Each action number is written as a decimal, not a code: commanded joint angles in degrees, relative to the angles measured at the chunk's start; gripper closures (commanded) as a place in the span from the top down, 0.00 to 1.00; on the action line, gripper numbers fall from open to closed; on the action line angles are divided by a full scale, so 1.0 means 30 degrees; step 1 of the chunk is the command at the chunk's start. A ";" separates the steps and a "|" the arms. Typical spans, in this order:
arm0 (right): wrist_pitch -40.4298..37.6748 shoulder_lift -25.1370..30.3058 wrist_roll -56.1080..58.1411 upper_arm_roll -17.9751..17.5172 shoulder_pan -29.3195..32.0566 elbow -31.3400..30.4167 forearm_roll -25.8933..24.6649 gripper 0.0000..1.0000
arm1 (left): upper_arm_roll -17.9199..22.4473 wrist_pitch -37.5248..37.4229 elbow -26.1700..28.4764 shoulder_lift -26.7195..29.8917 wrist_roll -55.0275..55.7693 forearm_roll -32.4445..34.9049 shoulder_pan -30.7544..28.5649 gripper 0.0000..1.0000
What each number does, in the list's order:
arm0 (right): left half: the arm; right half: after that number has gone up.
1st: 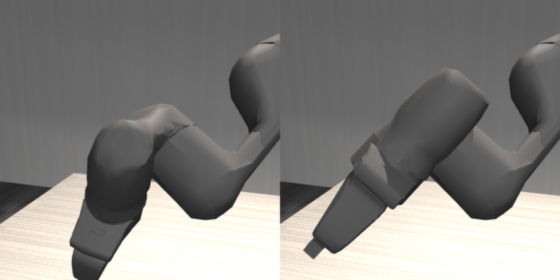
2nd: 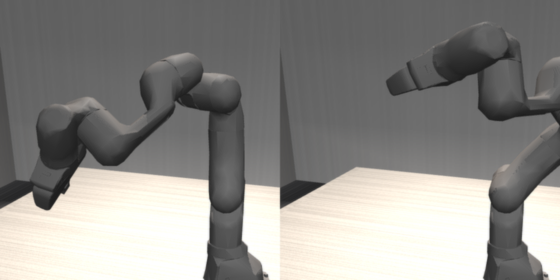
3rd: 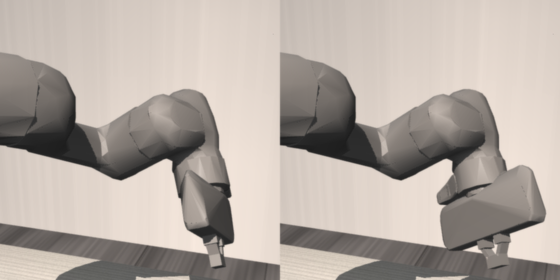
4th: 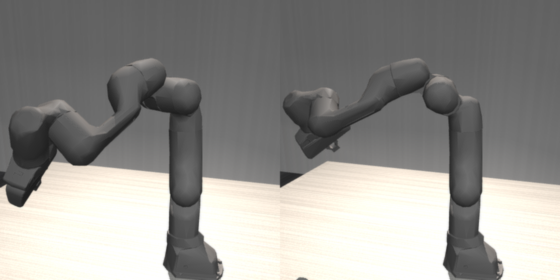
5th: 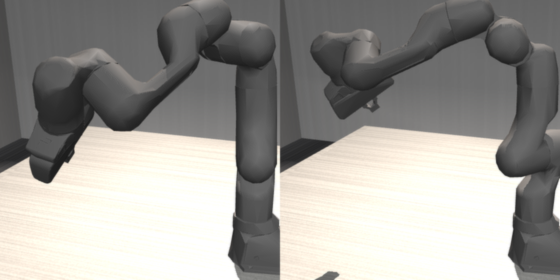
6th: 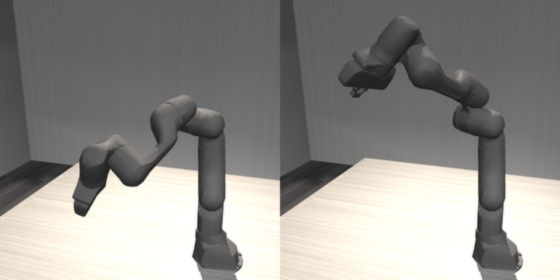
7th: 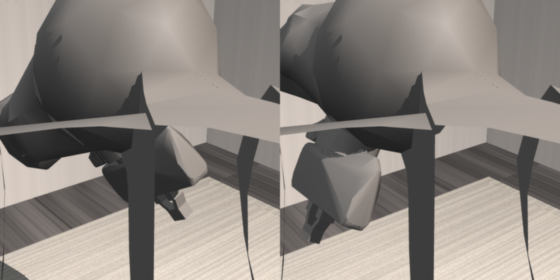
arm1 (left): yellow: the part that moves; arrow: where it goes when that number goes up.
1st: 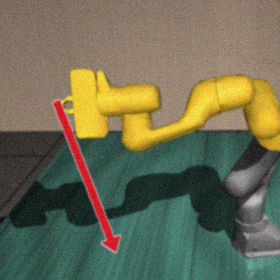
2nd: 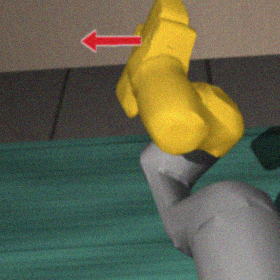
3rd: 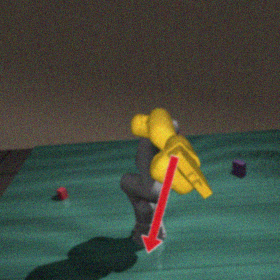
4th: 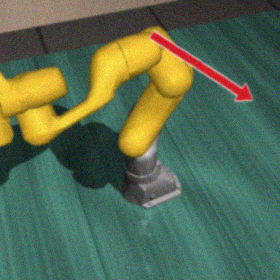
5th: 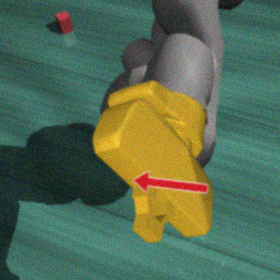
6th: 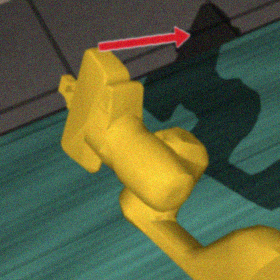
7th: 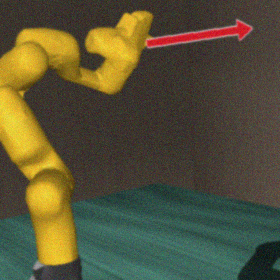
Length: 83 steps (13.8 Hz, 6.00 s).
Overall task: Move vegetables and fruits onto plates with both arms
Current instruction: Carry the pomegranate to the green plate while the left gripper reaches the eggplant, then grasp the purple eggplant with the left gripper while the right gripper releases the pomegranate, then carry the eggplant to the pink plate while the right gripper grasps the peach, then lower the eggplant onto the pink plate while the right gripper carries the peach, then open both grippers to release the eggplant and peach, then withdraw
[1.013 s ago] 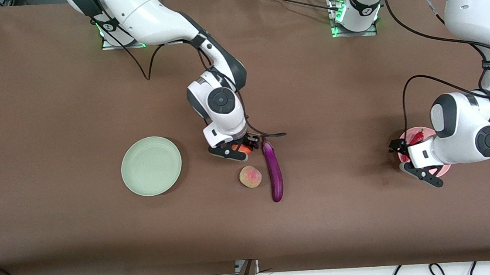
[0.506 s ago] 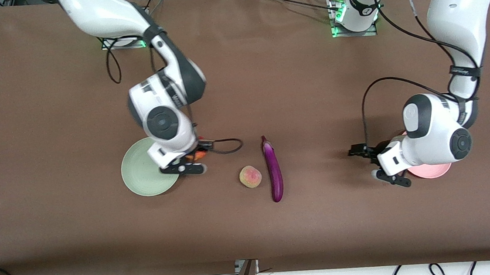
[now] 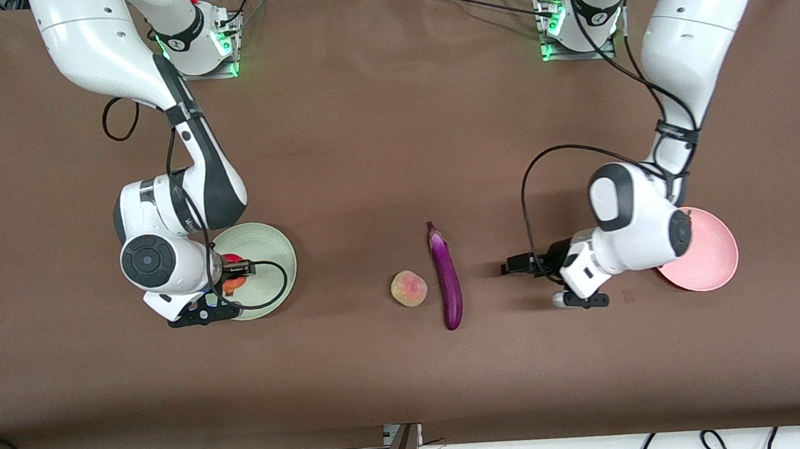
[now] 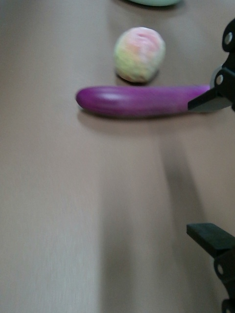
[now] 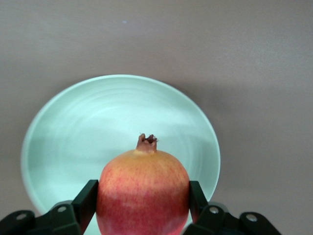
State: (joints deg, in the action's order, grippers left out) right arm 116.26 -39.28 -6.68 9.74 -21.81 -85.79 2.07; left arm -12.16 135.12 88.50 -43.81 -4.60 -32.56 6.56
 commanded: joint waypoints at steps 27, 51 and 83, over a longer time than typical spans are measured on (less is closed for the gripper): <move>1.1690 -0.4684 -1.3326 -0.1194 -0.5824 0.4421 0.3880 0.93 | 0.4435 -0.6538 0.0060 0.2944 0.2277 0.9909 0.2416 0.27; 0.3096 -0.1419 -0.4623 -0.1078 -0.2728 0.3850 0.4523 0.28 | 0.5080 -0.6132 -0.0409 0.1421 -1.1210 1.4458 -0.4648 1.00; -0.7230 1.3084 -0.0410 0.0915 0.0092 -0.3445 0.0252 0.99 | 0.4846 -1.4101 0.2376 1.5279 0.0693 1.1470 -0.1015 1.00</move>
State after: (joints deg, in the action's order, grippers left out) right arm 93.83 -5.90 -6.88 12.62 -21.08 -89.44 5.25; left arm 2.53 92.98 95.27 1.76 -0.44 1.79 3.53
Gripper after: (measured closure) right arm 0.004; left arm 0.000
